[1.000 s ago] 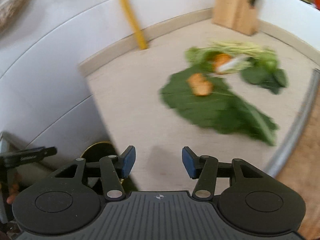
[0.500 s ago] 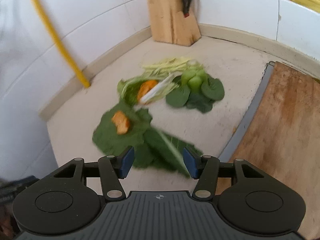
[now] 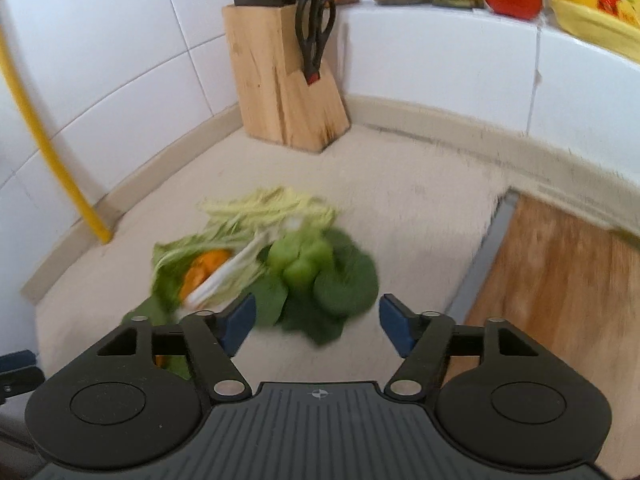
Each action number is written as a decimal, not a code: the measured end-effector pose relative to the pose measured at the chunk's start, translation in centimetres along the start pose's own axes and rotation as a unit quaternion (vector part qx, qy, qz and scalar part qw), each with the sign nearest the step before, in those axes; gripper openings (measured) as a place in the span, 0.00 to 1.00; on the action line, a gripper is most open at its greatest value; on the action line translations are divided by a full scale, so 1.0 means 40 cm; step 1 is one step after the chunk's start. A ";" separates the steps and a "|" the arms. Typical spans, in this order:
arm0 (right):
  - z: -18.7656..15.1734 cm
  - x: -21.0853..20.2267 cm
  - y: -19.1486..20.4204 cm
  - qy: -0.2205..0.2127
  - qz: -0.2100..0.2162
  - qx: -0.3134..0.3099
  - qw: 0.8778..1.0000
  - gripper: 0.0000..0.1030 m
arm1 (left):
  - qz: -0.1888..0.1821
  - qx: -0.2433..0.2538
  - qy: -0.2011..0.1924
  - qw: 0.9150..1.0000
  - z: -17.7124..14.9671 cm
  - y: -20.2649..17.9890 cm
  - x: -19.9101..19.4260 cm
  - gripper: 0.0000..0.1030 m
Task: Collect trash
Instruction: 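Move both open tools back up to the scrap pile on the counter, then grasp the green bok choy with the right tool while left tool grasps a cabbage leaf, then lift the bok choy with the right tool while left tool lifts the cabbage leaf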
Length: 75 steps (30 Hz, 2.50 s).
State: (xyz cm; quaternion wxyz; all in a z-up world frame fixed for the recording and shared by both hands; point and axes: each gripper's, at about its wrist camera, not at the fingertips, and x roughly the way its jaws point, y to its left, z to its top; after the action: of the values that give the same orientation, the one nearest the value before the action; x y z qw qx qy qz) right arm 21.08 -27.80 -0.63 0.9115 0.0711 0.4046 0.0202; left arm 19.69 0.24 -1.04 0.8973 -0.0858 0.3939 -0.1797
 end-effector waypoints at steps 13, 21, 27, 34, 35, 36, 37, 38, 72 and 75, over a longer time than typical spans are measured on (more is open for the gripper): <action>0.046 0.185 0.005 0.013 0.028 -0.068 0.997 0.56 | -0.062 0.030 0.060 0.996 -0.044 -0.118 0.084 0.42; 0.024 0.133 -0.017 0.017 0.064 -0.022 0.998 0.52 | -0.039 0.050 0.029 0.998 0.053 -0.094 0.114 0.46; 0.008 0.071 -0.058 0.007 0.072 0.005 0.997 0.52 | -0.016 0.105 0.028 0.994 0.145 -0.103 0.241 0.46; -0.002 0.059 -0.075 0.010 0.073 0.011 0.997 0.52 | 0.020 0.129 0.066 0.989 0.186 -0.052 0.368 0.35; -0.003 0.060 -0.075 0.011 0.075 0.011 0.997 0.52 | 0.027 0.120 0.075 0.990 0.188 -0.040 0.379 0.27; -0.003 0.063 -0.074 0.011 0.075 0.013 0.997 0.52 | 0.031 0.111 0.081 0.990 0.190 -0.030 0.385 0.18; -0.004 0.066 -0.073 0.013 0.077 0.014 0.997 0.52 | 0.029 0.105 0.081 0.991 0.191 -0.021 0.381 0.12; -0.004 0.069 -0.073 0.015 0.080 0.017 0.997 0.52 | 0.024 0.095 0.087 0.991 0.193 -0.013 0.378 0.11; -0.040 0.073 -0.053 0.032 0.071 -0.020 0.997 0.74 | 0.010 0.167 0.098 0.981 0.124 -0.041 0.298 0.37; -0.049 0.080 -0.059 0.043 0.072 -0.009 0.996 0.53 | 0.002 0.122 0.112 0.986 0.134 -0.021 0.283 0.16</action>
State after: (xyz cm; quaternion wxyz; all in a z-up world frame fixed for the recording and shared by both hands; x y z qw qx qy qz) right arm 21.73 -29.60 -4.60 0.8898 0.0907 0.4375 0.0922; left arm 30.52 -4.88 -4.83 0.8518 0.0459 0.4669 -0.2332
